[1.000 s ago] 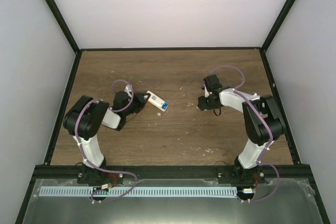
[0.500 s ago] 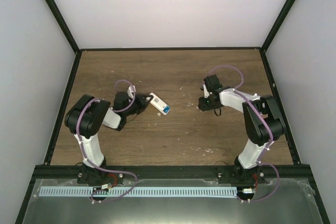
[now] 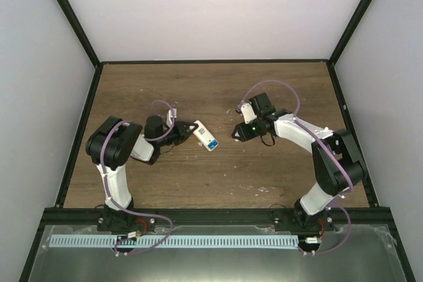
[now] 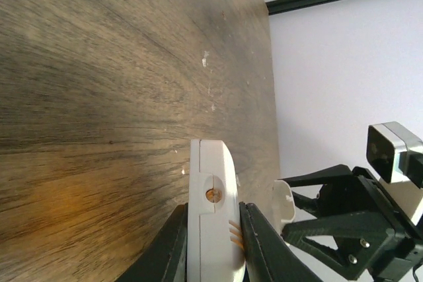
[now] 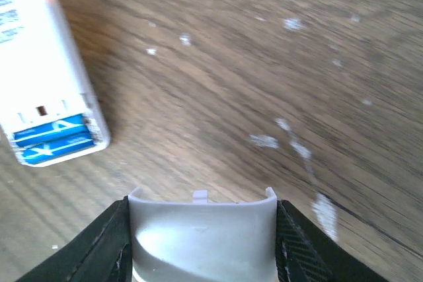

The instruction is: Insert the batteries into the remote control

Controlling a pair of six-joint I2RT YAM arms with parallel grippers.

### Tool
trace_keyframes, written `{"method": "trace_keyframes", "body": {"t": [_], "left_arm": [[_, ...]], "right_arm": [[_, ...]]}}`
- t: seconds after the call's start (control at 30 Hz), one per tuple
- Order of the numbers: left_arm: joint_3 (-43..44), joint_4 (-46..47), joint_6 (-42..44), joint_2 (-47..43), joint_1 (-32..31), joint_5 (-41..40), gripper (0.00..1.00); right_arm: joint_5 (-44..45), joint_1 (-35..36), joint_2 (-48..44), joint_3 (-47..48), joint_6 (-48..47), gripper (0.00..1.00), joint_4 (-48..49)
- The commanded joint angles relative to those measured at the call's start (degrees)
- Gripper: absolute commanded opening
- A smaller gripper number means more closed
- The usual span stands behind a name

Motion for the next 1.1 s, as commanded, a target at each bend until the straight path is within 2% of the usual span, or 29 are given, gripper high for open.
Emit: {"method": "trace_keyframes", "body": {"t": [0.0,0.2,0.4,1.07], "left_arm": [[-0.9,6.0,1.3,1.6,-0.2,1.4,0.00],[-2.0,10.2,-0.8,3.6,-0.2,1.2,0.00],[-1.9,9.5,-0.3,3.7,-0.2,1.3,0.00],[-1.9,7.2,0.6,3.9,-0.3,0.6,0.00]], "right_arm": [[-7.8,2.2,-1.1,2.0,-1.6,0.39,3.5],[-12.4,4.4,1.1,2.3,-0.5,0.39,6.6],[-13.4,7.3,3.8,3.0,-0.3,0.39,9.6],[-11.2,12.0,12.0,9.6,-5.3,0.40,5.2]]}}
